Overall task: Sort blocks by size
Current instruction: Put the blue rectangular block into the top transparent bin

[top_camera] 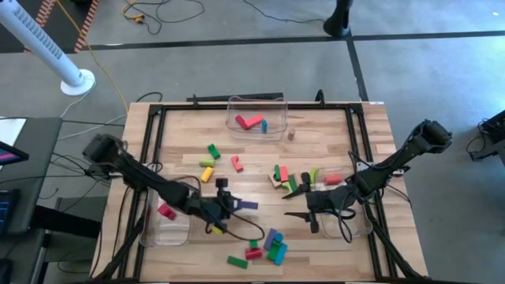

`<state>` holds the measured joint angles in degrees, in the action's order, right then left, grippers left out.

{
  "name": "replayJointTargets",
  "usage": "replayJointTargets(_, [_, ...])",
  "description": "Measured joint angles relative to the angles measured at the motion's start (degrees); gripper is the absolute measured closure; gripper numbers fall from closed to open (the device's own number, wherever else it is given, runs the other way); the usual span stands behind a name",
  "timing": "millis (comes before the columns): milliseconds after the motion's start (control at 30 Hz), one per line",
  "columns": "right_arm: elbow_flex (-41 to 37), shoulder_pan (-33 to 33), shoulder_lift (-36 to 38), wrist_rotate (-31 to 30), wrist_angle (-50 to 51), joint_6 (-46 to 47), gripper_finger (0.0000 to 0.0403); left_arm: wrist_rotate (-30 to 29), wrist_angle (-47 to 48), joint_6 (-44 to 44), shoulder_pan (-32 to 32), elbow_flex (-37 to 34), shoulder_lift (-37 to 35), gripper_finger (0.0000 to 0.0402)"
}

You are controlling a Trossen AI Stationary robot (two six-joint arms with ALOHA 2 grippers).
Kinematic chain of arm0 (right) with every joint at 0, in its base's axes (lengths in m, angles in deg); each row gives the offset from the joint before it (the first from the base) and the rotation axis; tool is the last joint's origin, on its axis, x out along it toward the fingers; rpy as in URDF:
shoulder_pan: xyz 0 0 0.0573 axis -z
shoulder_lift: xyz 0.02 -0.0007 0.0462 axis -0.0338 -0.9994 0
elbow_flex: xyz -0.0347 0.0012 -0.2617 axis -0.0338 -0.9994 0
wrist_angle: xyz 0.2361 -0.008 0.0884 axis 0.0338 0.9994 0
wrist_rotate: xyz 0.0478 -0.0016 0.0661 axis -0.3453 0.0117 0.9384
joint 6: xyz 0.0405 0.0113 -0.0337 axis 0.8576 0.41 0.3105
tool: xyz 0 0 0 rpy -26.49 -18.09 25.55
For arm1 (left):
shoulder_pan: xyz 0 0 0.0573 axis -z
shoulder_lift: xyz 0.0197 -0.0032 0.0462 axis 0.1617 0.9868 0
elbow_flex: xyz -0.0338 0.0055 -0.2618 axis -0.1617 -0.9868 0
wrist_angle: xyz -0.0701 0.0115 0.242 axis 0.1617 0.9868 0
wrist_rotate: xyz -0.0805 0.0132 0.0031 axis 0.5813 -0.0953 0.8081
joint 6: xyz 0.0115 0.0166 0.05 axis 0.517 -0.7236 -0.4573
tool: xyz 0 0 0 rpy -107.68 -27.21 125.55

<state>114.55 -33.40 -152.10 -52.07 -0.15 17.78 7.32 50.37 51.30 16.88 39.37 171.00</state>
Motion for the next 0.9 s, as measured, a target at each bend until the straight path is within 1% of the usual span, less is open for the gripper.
replayJointTargets(133, [0.0, 0.2, -1.1, 0.0, -5.6, -5.0, 0.0149, 0.9, 3.4, -2.6, -1.3, 0.0, -7.6, 0.0298])
replayJointTargets(200, [0.0, 0.4, -2.9, 0.0, -9.7, -9.1, 0.0149, 3.8, 4.6, -3.7, -2.6, 0.0, -11.2, 0.0298])
replayJointTargets(300, [0.4, 0.6, -6.9, 0.0, -16.3, -16.4, 0.0149, 11.2, 6.0, -3.9, -5.8, 0.0, -15.9, 0.0298])
replayJointTargets(400, [2.8, 1.3, -11.6, 0.0, -18.8, -23.7, 0.0149, 19.1, 6.1, -3.0, -8.8, 0.0, -19.0, 0.0298])
replayJointTargets(467, [5.3, 1.8, -14.7, -0.8, -19.2, -28.4, 0.0149, 23.0, 6.1, -2.4, -10.2, 0.0, -20.1, 0.0298])
replayJointTargets(567, [9.5, 2.1, -18.8, -5.7, -19.4, -35.0, 0.0149, 28.5, 6.4, -1.5, -11.7, 0.0, -20.5, 0.0298])
replayJointTargets(667, [13.8, 1.9, -21.9, -9.9, -19.4, -41.4, 0.0149, 30.8, 6.9, -1.1, -11.9, 0.0, -20.2, 0.0298])
replayJointTargets(767, [17.6, 1.7, -24.6, -10.2, -18.5, -45.7, 0.0149, 32.0, 6.9, -1.1, -11.9, 0.0, -19.9, 0.0298])
replayJointTargets(900, [22.1, 1.5, -28.0, -10.1, -12.3, -47.4, 0.0149, 33.5, 6.4, -0.5, -11.9, 0.0, -20.0, 0.0298])
